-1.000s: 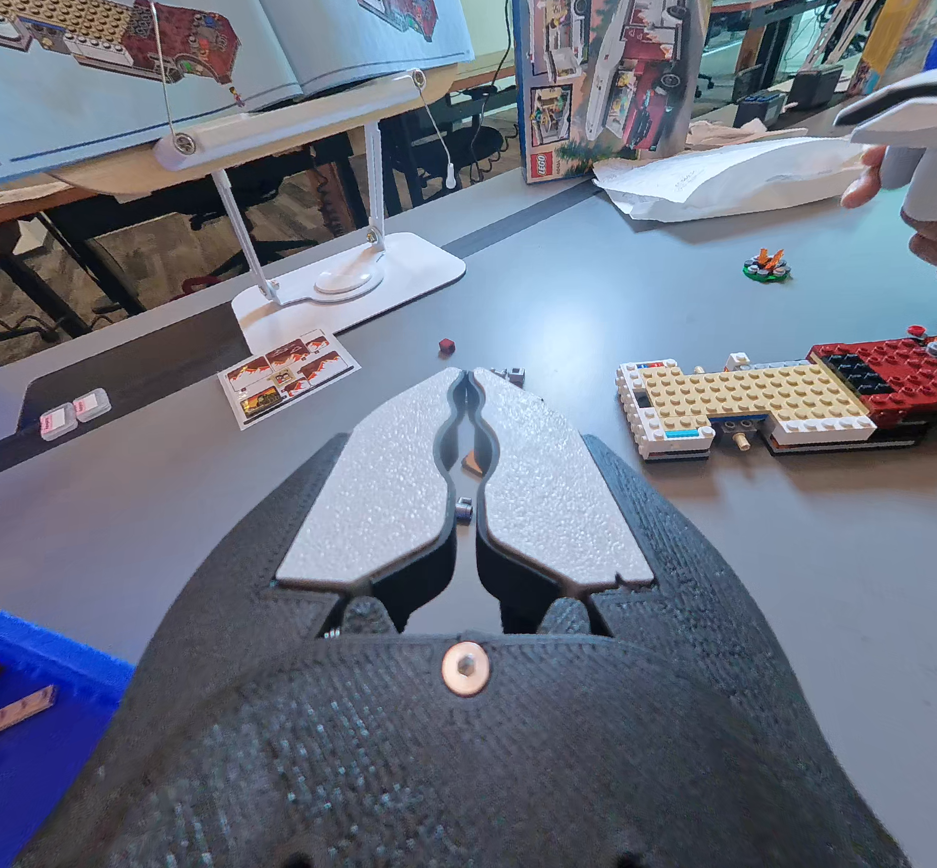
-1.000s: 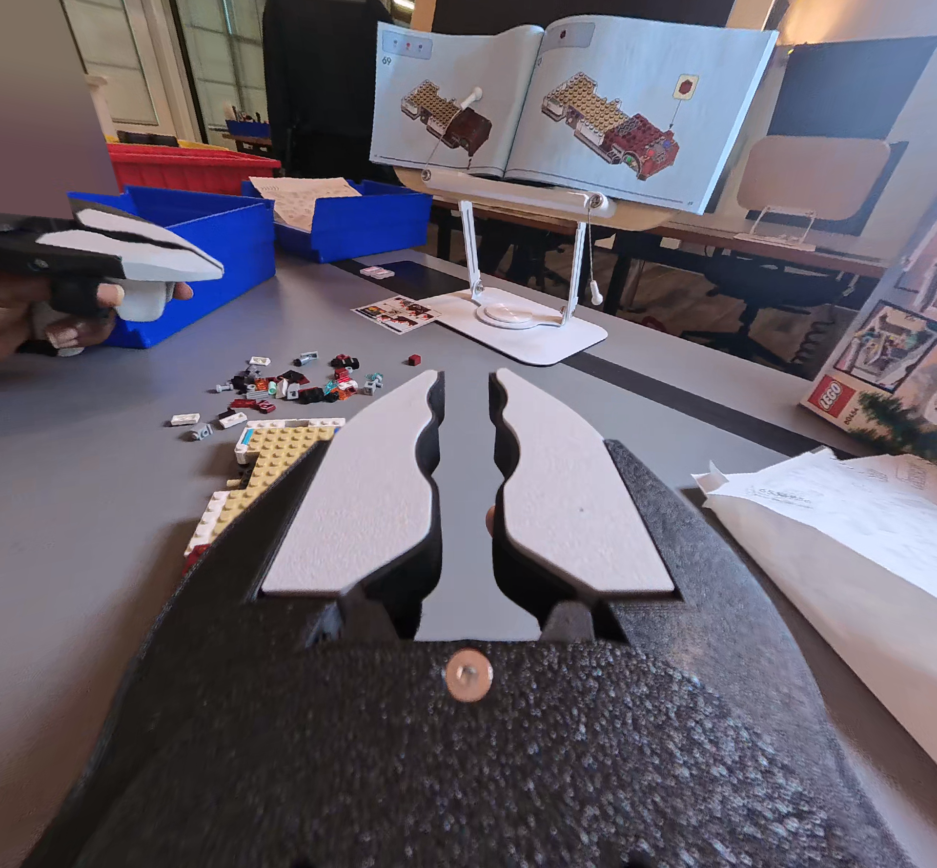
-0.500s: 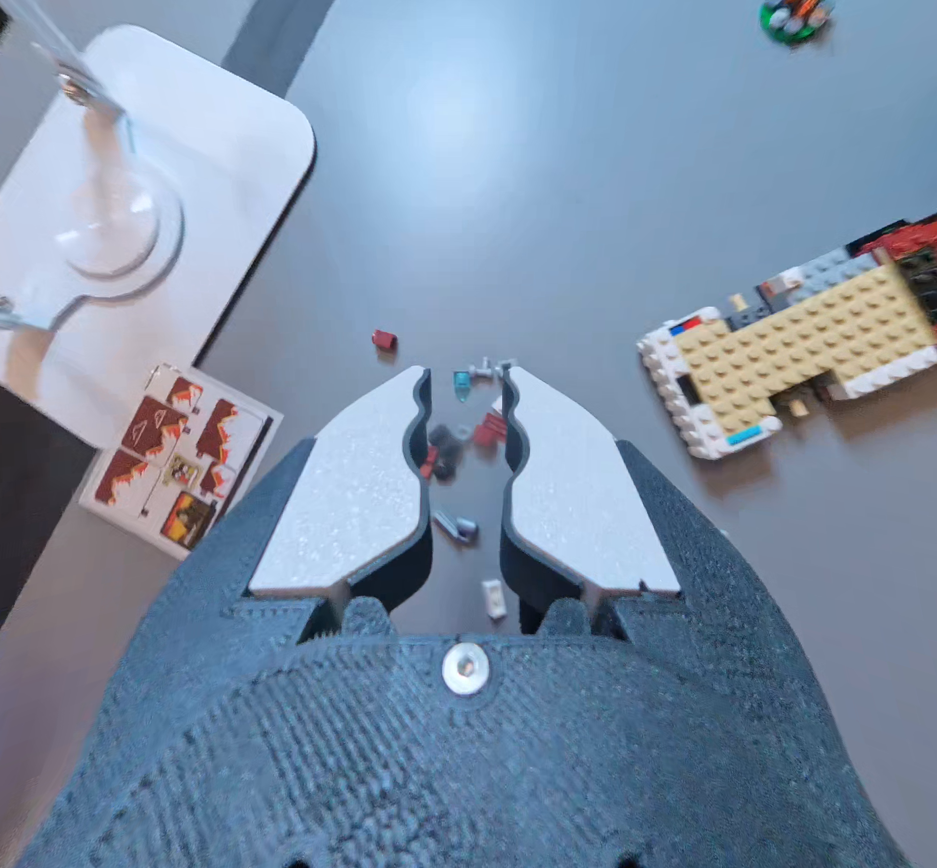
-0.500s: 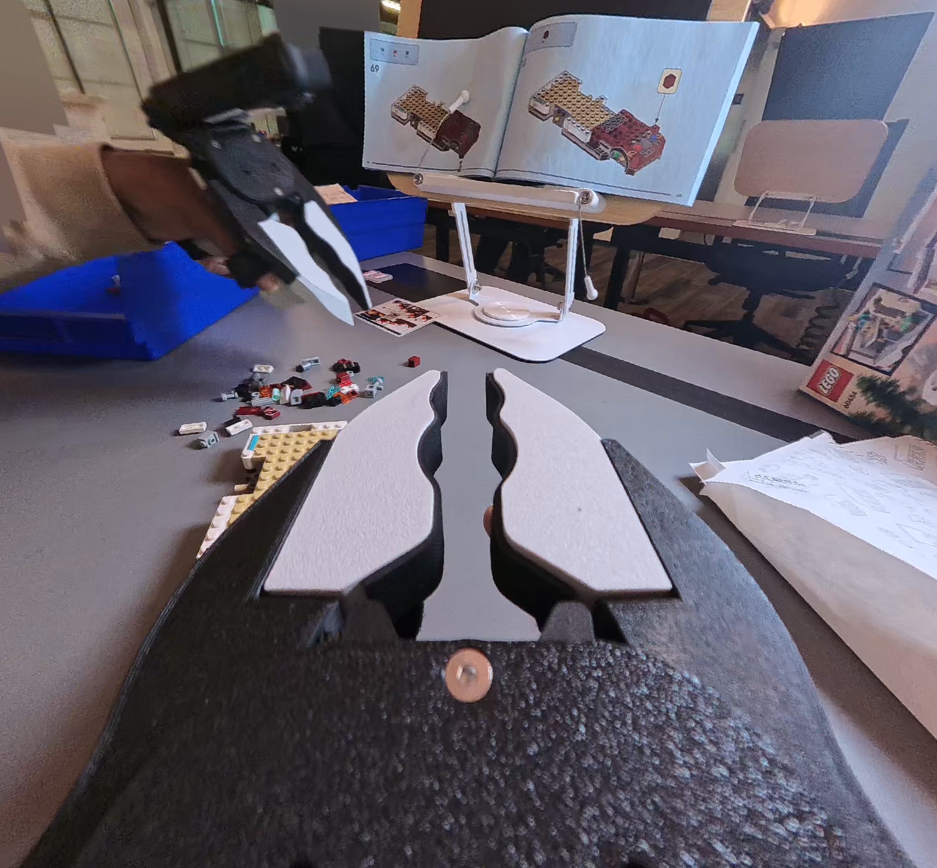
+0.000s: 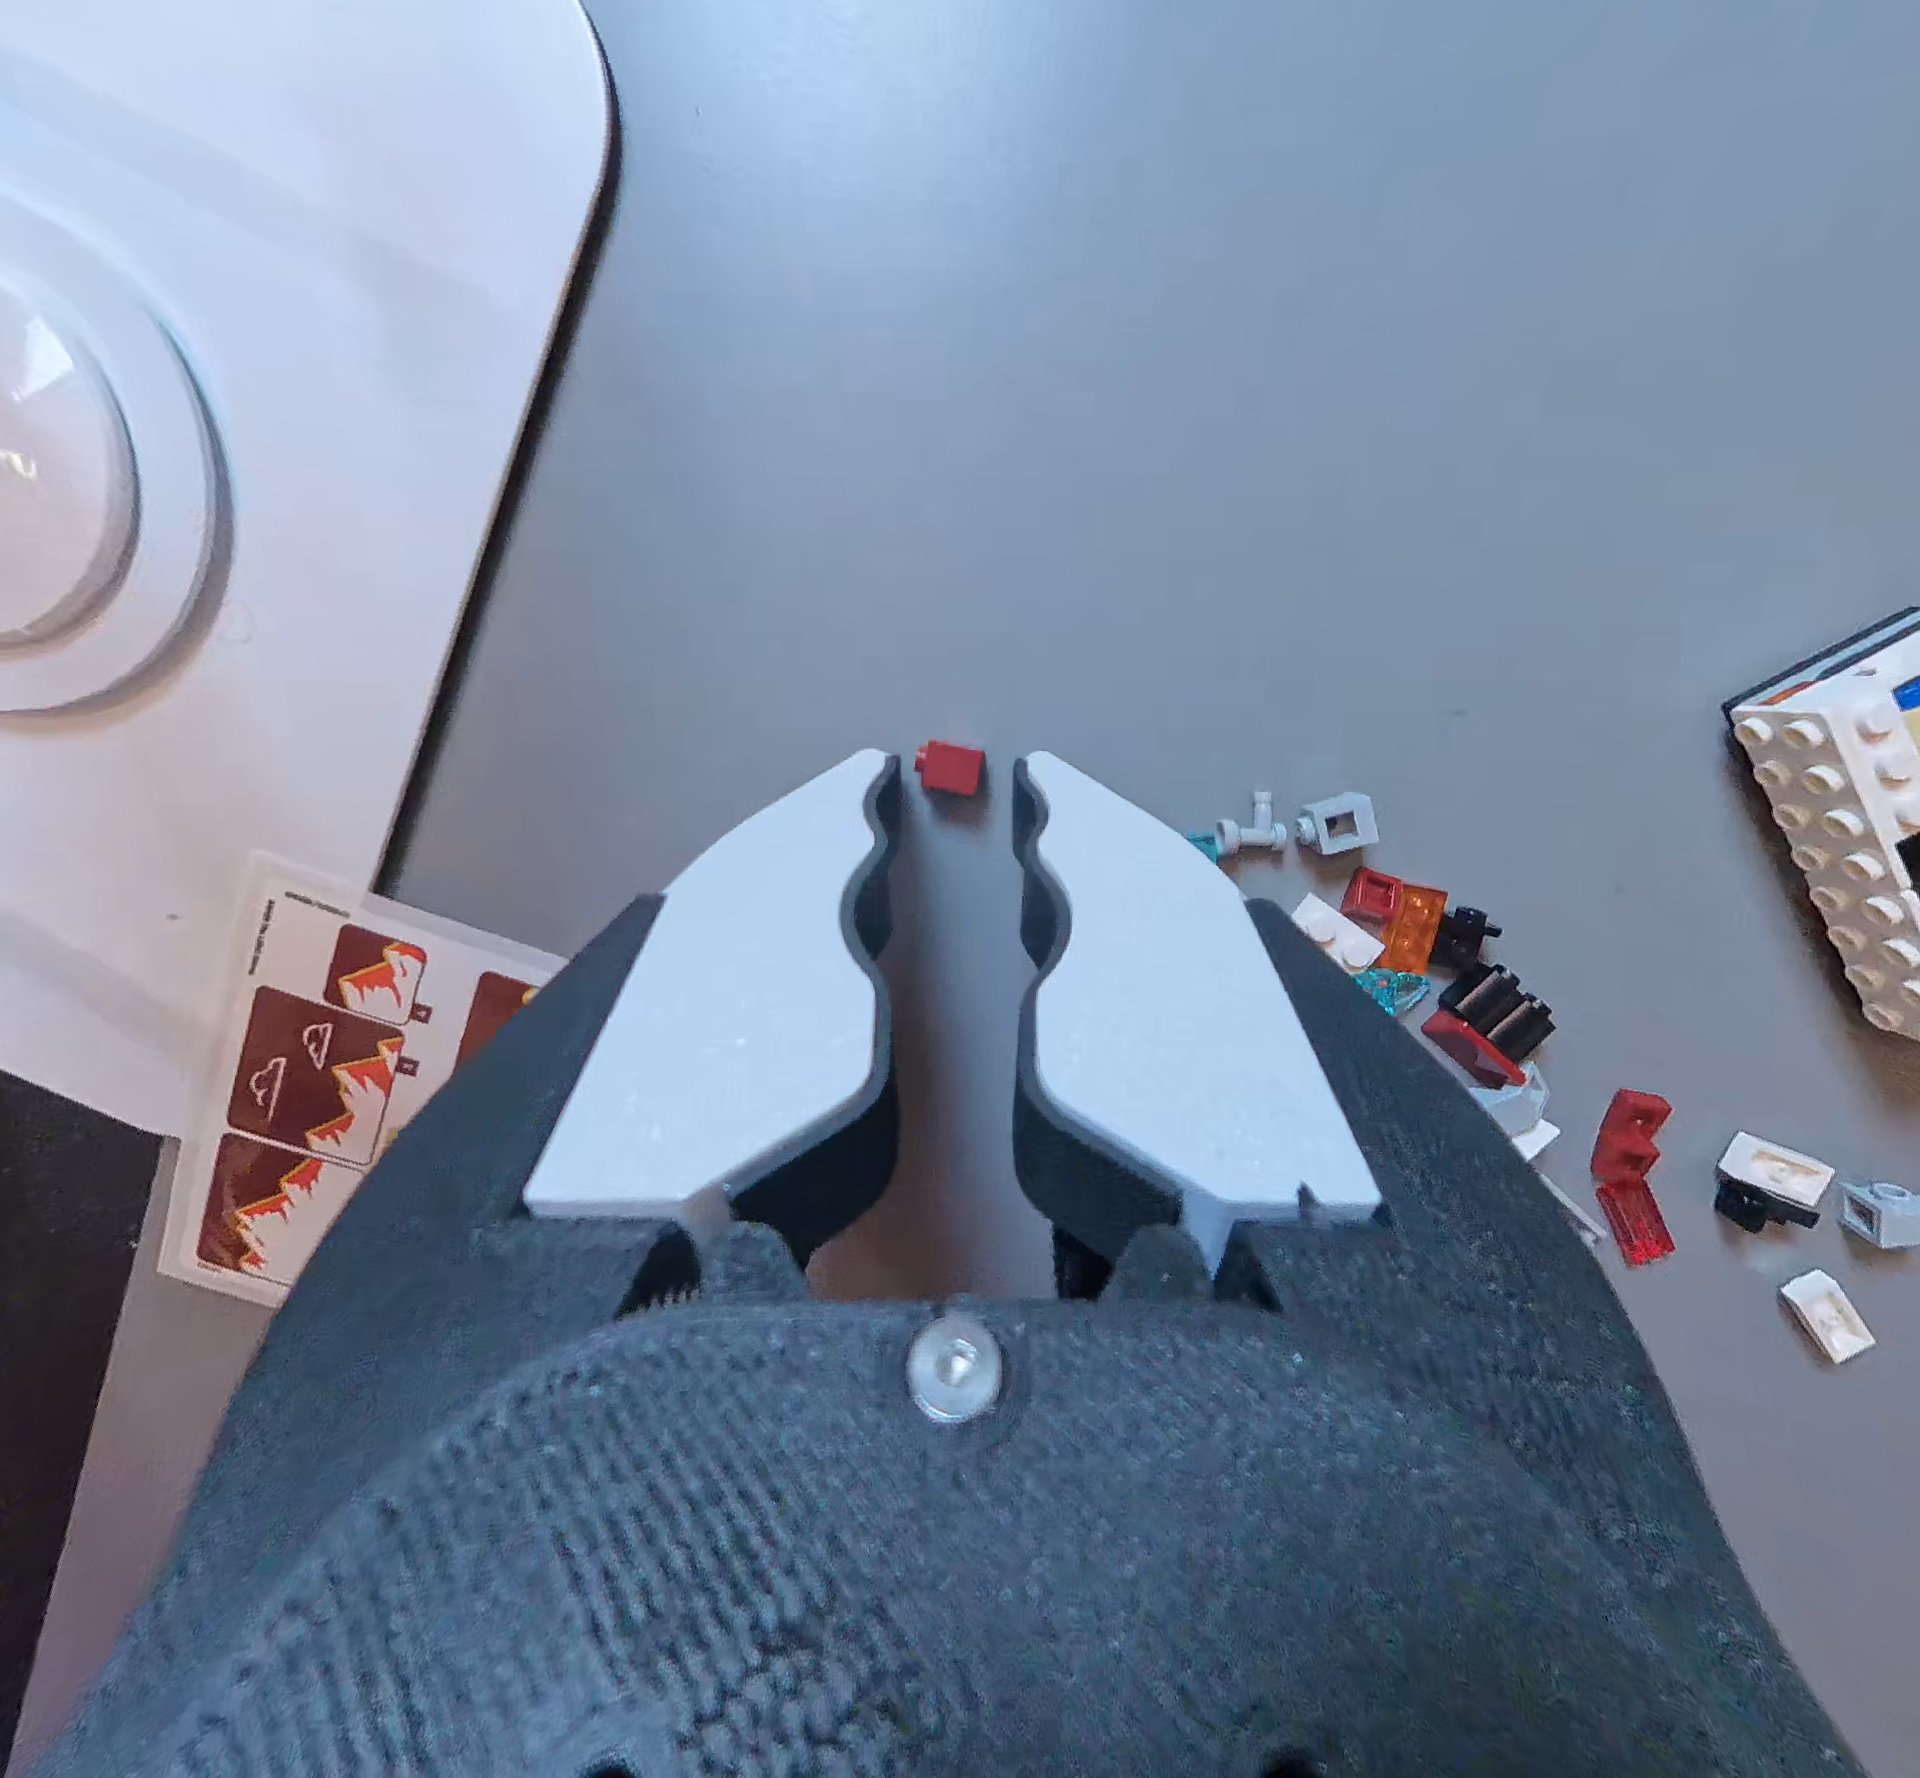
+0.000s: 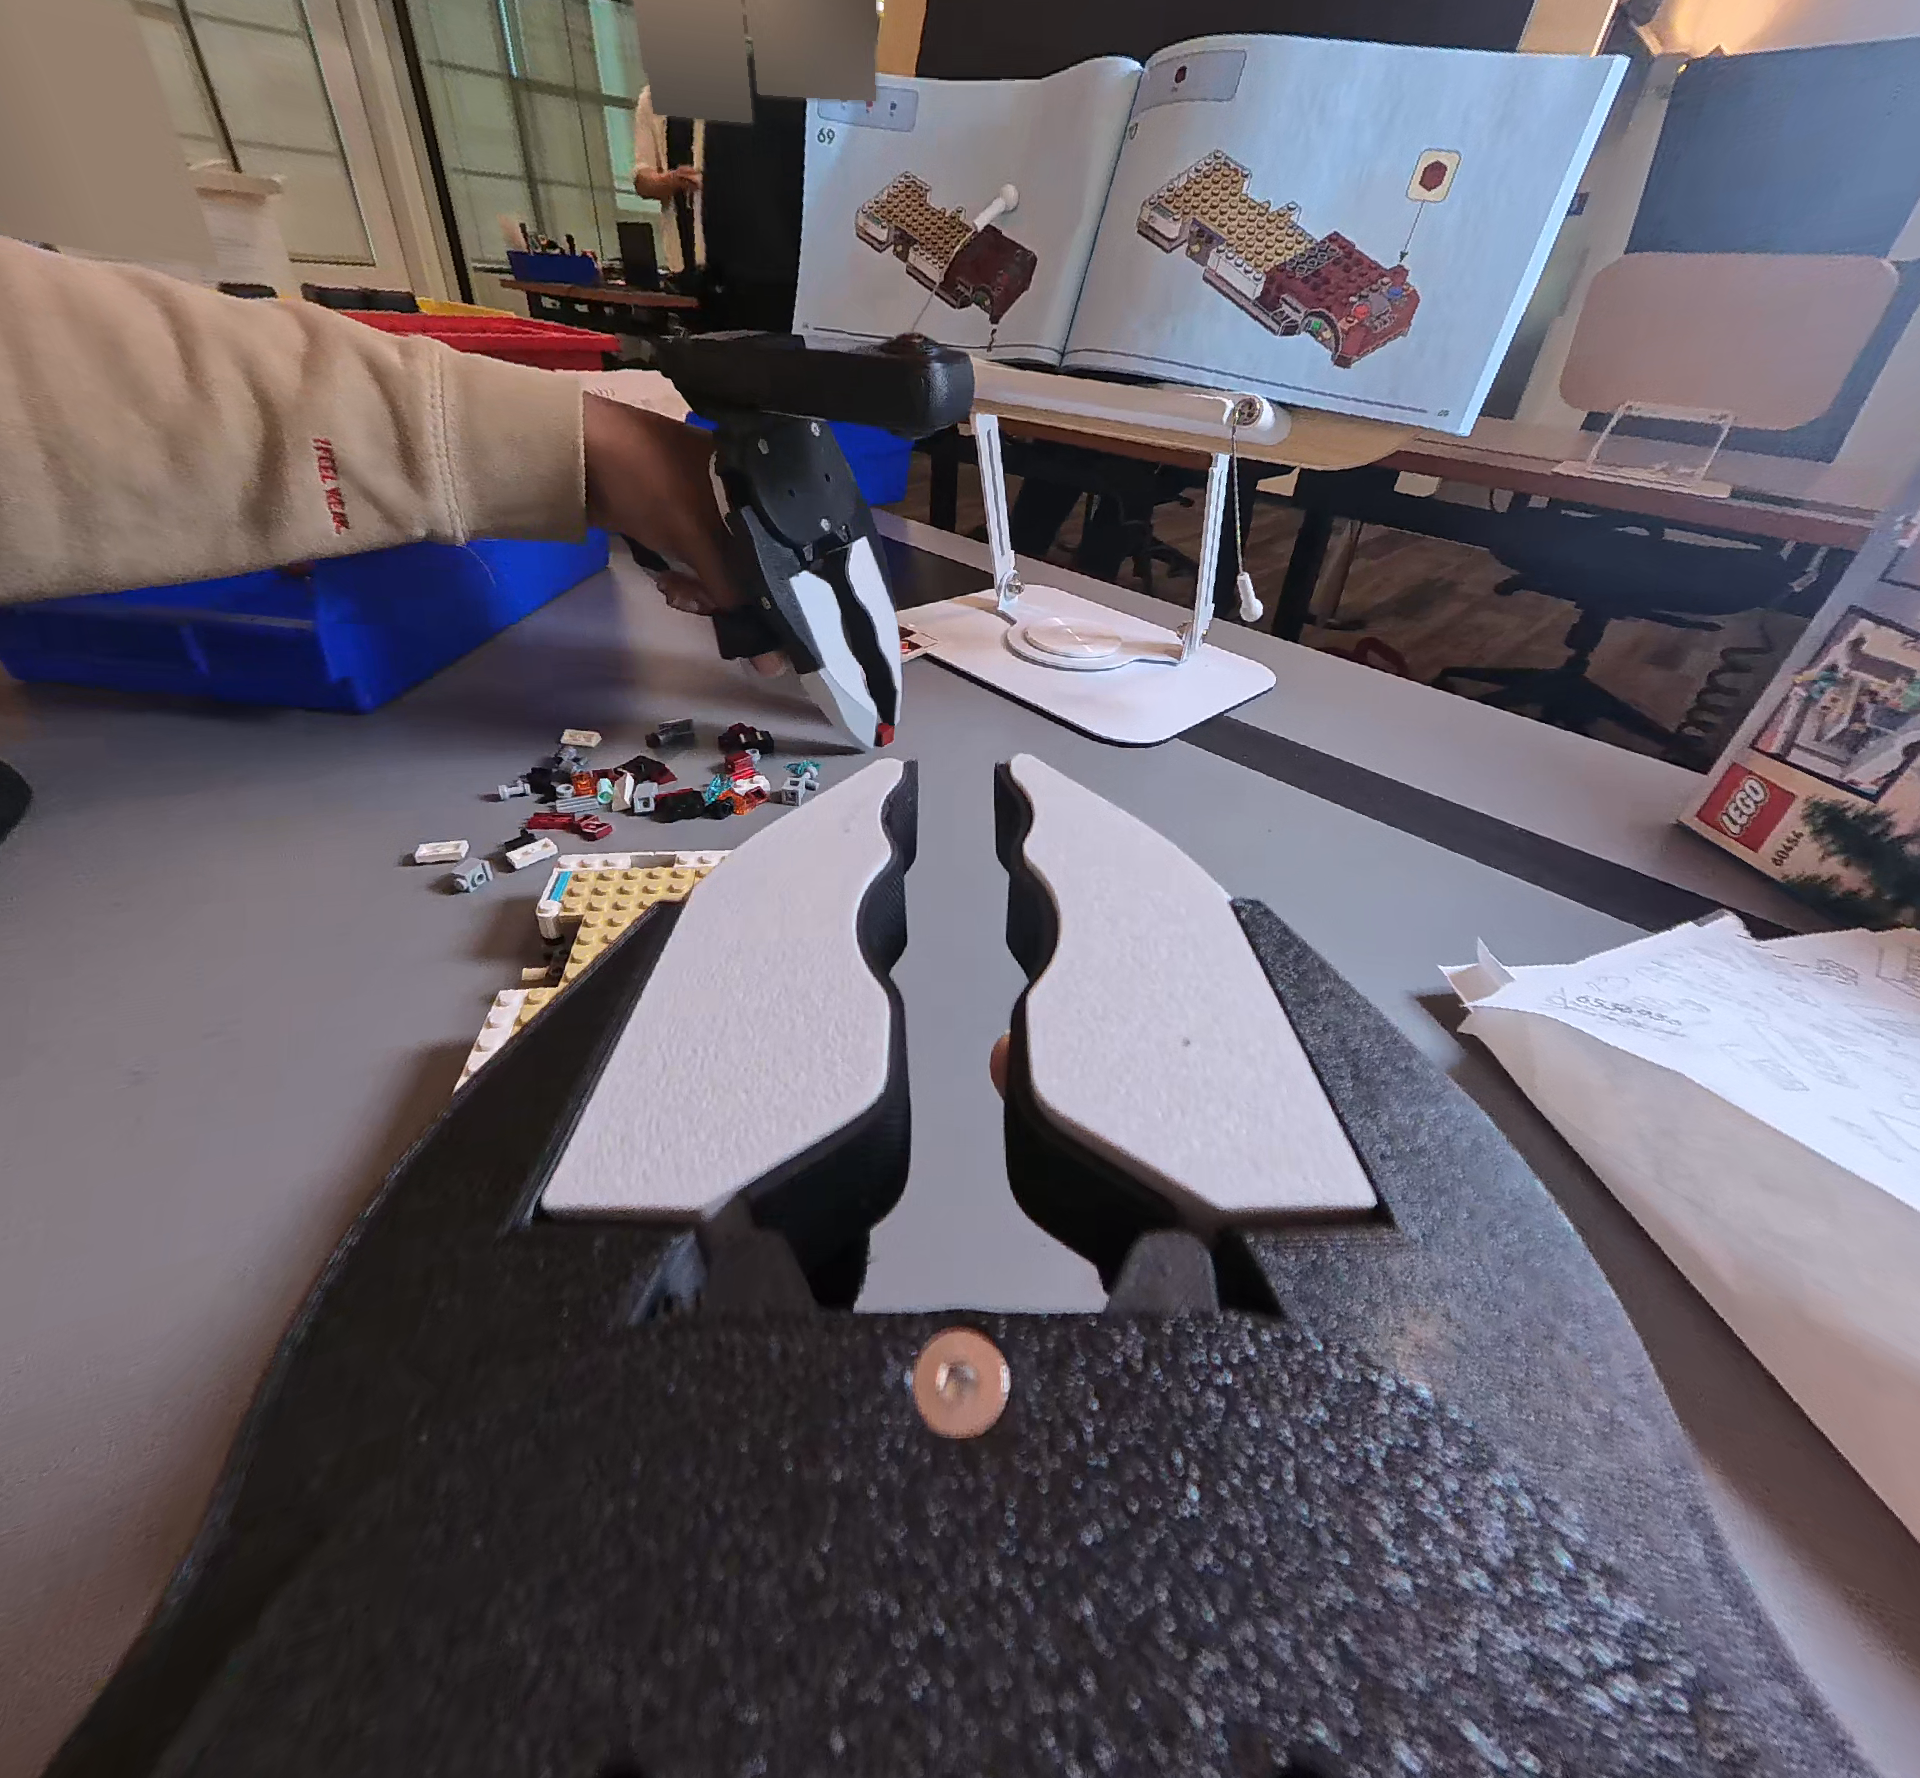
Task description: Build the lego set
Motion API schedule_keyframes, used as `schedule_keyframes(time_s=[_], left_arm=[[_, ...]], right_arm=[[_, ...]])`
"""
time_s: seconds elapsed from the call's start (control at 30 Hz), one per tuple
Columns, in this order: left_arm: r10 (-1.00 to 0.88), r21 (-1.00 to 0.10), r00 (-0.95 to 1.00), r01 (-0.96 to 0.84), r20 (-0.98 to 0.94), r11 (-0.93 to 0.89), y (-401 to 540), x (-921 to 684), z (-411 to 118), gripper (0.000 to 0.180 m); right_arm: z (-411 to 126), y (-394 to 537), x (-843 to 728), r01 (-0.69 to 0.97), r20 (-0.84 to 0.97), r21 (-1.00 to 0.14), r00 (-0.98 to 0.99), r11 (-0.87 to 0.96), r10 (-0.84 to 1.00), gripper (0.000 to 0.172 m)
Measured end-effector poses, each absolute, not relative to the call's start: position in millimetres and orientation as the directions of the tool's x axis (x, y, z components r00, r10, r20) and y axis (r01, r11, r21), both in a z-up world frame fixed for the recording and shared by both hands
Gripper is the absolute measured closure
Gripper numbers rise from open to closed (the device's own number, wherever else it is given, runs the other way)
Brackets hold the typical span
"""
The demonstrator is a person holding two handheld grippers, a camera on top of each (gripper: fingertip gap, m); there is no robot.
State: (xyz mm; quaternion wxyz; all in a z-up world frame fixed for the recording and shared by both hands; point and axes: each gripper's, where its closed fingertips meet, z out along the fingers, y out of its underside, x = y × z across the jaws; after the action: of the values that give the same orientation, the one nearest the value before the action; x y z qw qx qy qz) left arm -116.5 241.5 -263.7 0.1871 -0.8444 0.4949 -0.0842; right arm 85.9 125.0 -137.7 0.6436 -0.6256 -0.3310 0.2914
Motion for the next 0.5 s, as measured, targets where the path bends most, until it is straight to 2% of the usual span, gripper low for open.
schedule_keyframes(time_s=[0.07,0.13,0.23,0.37,0.5], left_arm=[[-0.874,-0.398,0.483,-0.812,-0.046,-0.428,240.5,-114.5,-264.7,0.169],[-0.878,-0.396,0.468,-0.828,-0.098,-0.397,241.5,-114.3,-263.1,0.169],[-0.871,-0.471,0.442,-0.828,-0.216,-0.303,238.5,-103.3,-238.6,0.169],[-0.801,-0.604,0.394,-0.795,-0.451,-0.052,205.1,-74.8,-175.4,0.169],[-0.666,-0.624,0.37,-0.759,-0.648,0.186,140.5,-58.8,-132.6,0.169]], right_arm=[[-138.9,124.4,85.0,0.047,0.066,-0.998,0.608,0.047,0.791,0.158],[-140.2,124.1,84.4,0.055,0.07,-0.997,0.607,0.046,0.792,0.158],[-141.8,124.2,83.6,0.057,0.065,-0.998,0.603,0.038,0.795,0.158],[-143.7,122.5,81.5,0.059,0.06,-0.998,0.593,0.031,0.803,0.158],[-144.1,116.9,76.3,0.069,0.074,-0.997,0.568,0.042,0.82,0.158]])
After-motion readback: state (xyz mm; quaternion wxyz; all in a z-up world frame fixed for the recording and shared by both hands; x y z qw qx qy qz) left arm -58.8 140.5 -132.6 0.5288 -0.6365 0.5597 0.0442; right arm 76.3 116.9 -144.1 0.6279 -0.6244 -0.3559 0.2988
